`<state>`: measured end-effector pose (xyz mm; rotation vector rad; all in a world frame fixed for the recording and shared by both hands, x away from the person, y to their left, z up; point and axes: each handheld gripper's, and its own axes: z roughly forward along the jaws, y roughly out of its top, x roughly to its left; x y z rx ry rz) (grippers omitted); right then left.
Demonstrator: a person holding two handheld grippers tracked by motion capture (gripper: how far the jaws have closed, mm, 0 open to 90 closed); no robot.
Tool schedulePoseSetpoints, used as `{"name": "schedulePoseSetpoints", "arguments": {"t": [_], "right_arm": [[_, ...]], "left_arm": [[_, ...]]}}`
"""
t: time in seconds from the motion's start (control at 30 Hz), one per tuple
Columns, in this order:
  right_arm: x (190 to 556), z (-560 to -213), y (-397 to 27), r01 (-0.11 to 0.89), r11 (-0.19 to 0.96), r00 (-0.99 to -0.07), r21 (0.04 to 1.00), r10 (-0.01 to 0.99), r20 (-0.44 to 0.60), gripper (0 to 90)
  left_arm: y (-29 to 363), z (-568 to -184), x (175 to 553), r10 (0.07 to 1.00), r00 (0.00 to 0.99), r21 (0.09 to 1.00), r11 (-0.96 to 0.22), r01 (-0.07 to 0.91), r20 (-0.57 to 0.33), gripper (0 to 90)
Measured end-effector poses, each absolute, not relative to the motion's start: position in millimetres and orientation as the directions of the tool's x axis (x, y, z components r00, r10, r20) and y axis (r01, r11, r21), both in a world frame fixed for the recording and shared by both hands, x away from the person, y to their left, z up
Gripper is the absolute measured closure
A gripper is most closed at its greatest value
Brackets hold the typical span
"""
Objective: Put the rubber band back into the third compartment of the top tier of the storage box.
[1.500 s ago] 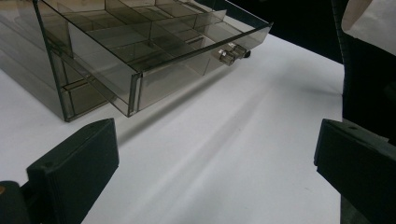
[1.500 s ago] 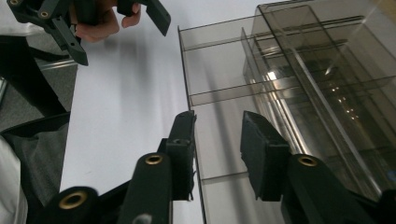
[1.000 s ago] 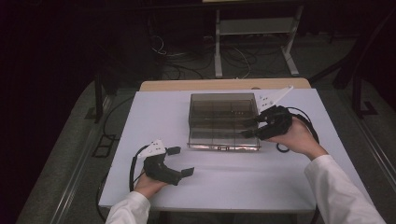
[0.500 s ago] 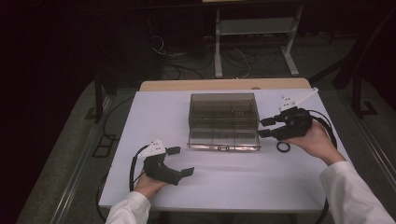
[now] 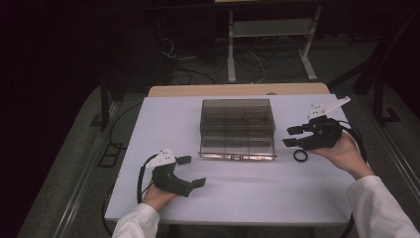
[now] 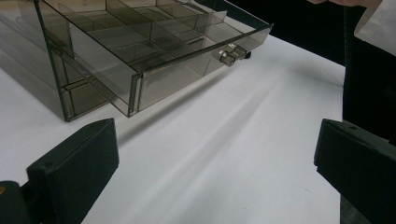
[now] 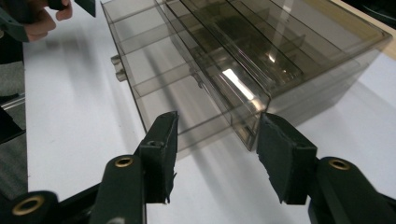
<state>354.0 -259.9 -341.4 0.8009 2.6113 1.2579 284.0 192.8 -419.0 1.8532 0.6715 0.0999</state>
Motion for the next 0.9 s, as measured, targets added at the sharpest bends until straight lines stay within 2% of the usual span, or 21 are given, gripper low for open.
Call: {"name": "schedulePoseSetpoints", "arguments": {"t": [0.6, 0.9], "right_arm": [[352.6, -366.7, -276.2, 0.490, 0.475, -0.790, 0.731, 0.596, 0.143, 29.9], [352.8, -376.4, -281.0, 0.520, 0.462, -0.768, 0.719, 0.621, 0.156, 27.1]], "left_arm": [[193.0, -419.2, 284.4, 0.494, 0.834, 0.888, -0.231, 0.398, -0.246, 0.0], [192.7, -419.3, 284.3, 0.493, 0.834, 0.888, -0.231, 0.398, -0.246, 0.0]]}}
